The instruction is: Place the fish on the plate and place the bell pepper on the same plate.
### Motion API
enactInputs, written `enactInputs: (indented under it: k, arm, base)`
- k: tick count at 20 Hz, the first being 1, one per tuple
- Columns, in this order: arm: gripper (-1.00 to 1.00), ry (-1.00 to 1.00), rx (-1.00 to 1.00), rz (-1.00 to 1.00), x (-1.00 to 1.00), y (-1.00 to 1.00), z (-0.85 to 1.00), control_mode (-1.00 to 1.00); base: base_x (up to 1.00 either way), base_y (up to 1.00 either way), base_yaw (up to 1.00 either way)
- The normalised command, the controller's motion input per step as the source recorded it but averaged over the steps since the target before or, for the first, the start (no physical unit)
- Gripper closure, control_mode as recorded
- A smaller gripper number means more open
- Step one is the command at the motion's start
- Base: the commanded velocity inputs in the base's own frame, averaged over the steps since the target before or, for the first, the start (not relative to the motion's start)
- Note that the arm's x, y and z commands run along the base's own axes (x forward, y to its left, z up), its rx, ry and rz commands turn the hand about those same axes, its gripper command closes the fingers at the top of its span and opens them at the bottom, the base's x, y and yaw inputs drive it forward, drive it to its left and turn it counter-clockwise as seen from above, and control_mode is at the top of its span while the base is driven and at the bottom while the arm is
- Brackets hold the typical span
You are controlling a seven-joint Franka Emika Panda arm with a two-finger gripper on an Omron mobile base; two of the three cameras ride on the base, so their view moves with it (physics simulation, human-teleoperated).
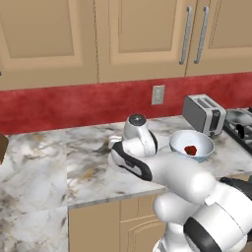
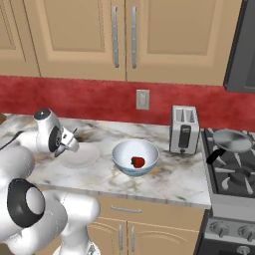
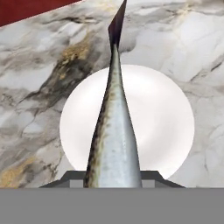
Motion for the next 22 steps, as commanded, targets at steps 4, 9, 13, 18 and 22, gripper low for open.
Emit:
enactInputs:
  k: [4, 9, 13, 18, 22]
  arm:
    - [1.00, 0.05, 0.00, 0.00, 0.34, 0.00, -0.24, -1.00]
    - [1.00, 0.12, 0.00, 0.00, 0.29, 0.01, -0.25, -1.00]
    - [1.00, 0.05, 0.00, 0.00, 0.28, 0.09, -0.21, -1.00]
    - [1.00, 0.00, 0.00, 0.00, 0.16, 0.02, -0.17, -1.00]
    - [1.00, 0.00, 0.00, 0.00, 0.01, 0.04, -0.23, -1.00]
  base:
    - [0.00, 0.00, 0.00]
    - [0.00, 0.00, 0.00]
    - [0.00, 0.00, 0.00]
    - [0.00, 0.00, 0.00]
    - [0.00, 0.00, 0.00]
